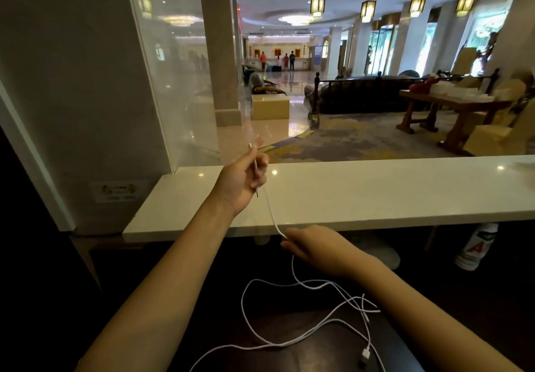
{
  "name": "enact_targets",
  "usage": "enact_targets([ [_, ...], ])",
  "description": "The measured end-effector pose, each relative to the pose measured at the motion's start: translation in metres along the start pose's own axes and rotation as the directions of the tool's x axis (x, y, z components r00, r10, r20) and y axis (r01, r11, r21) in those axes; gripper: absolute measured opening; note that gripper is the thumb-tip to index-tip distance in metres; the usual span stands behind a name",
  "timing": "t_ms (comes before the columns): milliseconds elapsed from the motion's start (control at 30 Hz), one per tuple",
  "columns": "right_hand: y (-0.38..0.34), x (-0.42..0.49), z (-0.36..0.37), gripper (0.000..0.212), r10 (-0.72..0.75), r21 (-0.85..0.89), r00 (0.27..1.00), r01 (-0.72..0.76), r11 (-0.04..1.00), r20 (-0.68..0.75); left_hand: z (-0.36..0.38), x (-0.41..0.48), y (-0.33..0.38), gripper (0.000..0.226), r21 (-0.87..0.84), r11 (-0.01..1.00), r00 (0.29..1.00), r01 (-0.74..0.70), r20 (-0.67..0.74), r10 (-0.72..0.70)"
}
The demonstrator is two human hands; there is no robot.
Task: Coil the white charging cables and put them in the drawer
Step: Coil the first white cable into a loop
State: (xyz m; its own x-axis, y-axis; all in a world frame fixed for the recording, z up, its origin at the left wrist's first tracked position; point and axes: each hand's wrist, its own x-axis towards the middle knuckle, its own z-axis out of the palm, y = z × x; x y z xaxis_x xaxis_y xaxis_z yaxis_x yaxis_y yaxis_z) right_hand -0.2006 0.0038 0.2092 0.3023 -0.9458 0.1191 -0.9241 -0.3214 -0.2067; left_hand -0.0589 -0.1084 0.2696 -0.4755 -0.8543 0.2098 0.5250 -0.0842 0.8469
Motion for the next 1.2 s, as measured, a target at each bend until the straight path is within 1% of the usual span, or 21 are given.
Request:
enact_targets([
  [67, -0.012, -0.002, -0.013, 0.027, -0.122, -0.117, 0.985, 0.109, 0.987, -0.119, -0.003, -0.004, -0.011, 0.043, 0.105, 0.994, 1.0, 0.008, 0.015, -0.01],
  [133, -0.022, -0.003, -0.025, 0.026, -0.217, -0.157, 0.952, 0.185, 0.97, -0.215, -0.003, -0.01, -0.021, 0.045, 0.241, 0.97, 0.998, 0.023, 0.051, -0.037],
  [167, -0.024, -0.003, -0.031, 0.025, -0.23, -0.153, 0.938, 0.196, 0.969, -0.258, -0.003, -0.014, -0.024, 0.045, 0.305, 0.952, 0.996, 0.03, 0.066, -0.052],
  [233, -0.023, -0.001, -0.042, 0.023, -0.201, -0.11, 0.905, 0.171, 0.979, -0.374, -0.001, -0.024, -0.028, 0.041, 0.4, 0.915, 0.99, 0.053, 0.097, -0.1],
  [300, -0.016, 0.002, -0.052, 0.023, -0.14, -0.042, 0.856, 0.137, 0.99, -0.497, 0.0, -0.032, -0.028, 0.03, 0.475, 0.878, 0.976, 0.068, 0.151, -0.157],
  [333, -0.011, 0.003, -0.056, 0.024, -0.104, -0.005, 0.835, 0.121, 0.993, -0.54, 0.0, -0.036, -0.028, 0.024, 0.512, 0.856, 0.968, 0.072, 0.17, -0.183],
  [400, -0.002, 0.005, -0.06, 0.021, -0.028, 0.082, 0.813, 0.093, 0.992, -0.582, -0.001, -0.041, -0.027, 0.025, 0.555, 0.827, 0.959, 0.091, 0.176, -0.224],
  [433, 0.002, 0.007, -0.061, 0.017, 0.006, 0.133, 0.813, 0.088, 0.987, -0.582, -0.002, -0.043, -0.026, 0.028, 0.54, 0.834, 0.956, 0.108, 0.175, -0.237],
  [467, 0.006, 0.008, -0.061, 0.014, 0.043, 0.195, 0.815, 0.087, 0.977, -0.577, -0.004, -0.044, -0.027, 0.03, 0.491, 0.861, 0.95, 0.132, 0.185, -0.251],
  [533, 0.011, 0.01, -0.058, 0.013, 0.13, 0.342, 0.817, 0.087, 0.936, -0.562, -0.008, -0.046, -0.028, 0.035, 0.301, 0.929, 0.921, 0.215, 0.253, -0.296],
  [567, 0.013, 0.011, -0.055, 0.015, 0.168, 0.404, 0.822, 0.081, 0.911, -0.544, -0.009, -0.047, -0.028, 0.037, 0.193, 0.943, 0.897, 0.271, 0.305, -0.32],
  [633, 0.013, 0.011, -0.051, 0.02, 0.199, 0.488, 0.866, 0.059, 0.871, -0.459, -0.011, -0.049, -0.031, 0.036, 0.045, 0.938, 0.857, 0.344, 0.393, -0.333],
  [700, 0.008, 0.012, -0.045, 0.024, 0.171, 0.547, 0.928, 0.04, 0.836, -0.33, -0.011, -0.05, -0.033, 0.033, -0.018, 0.926, 0.833, 0.377, 0.443, -0.331],
  [767, 0.004, 0.01, -0.042, 0.025, 0.162, 0.65, 0.957, 0.035, 0.759, -0.241, -0.011, -0.05, -0.033, 0.034, -0.061, 0.912, 0.822, 0.405, 0.462, -0.334],
  [833, 0.004, 0.009, -0.043, 0.024, 0.175, 0.749, 0.964, 0.035, 0.662, -0.2, -0.012, -0.05, -0.034, 0.032, -0.111, 0.897, 0.827, 0.428, 0.448, -0.339],
  [867, 0.004, 0.007, -0.043, 0.024, 0.179, 0.775, 0.966, 0.032, 0.631, -0.185, -0.012, -0.051, -0.034, 0.03, -0.136, 0.891, 0.837, 0.434, 0.428, -0.342],
  [967, 0.001, 0.006, -0.042, 0.022, 0.195, 0.813, 0.972, -0.009, 0.583, -0.129, -0.008, -0.053, -0.036, 0.027, -0.178, 0.898, 0.888, 0.403, 0.313, -0.337],
  [1067, 0.005, 0.005, -0.042, 0.024, 0.197, 0.832, 0.978, -0.056, 0.552, -0.065, -0.006, -0.056, -0.035, 0.025, -0.166, 0.918, 0.924, 0.361, 0.197, -0.328],
  [1133, 0.007, 0.003, -0.041, 0.026, 0.191, 0.85, 0.982, -0.09, 0.519, -0.012, -0.006, -0.06, -0.034, 0.022, -0.148, 0.922, 0.928, 0.359, 0.164, -0.335],
  [1200, 0.008, 0.002, -0.039, 0.027, 0.212, 0.863, 0.977, -0.105, 0.494, -0.002, -0.007, -0.064, -0.036, 0.02, -0.129, 0.92, 0.923, 0.369, 0.164, -0.347],
])
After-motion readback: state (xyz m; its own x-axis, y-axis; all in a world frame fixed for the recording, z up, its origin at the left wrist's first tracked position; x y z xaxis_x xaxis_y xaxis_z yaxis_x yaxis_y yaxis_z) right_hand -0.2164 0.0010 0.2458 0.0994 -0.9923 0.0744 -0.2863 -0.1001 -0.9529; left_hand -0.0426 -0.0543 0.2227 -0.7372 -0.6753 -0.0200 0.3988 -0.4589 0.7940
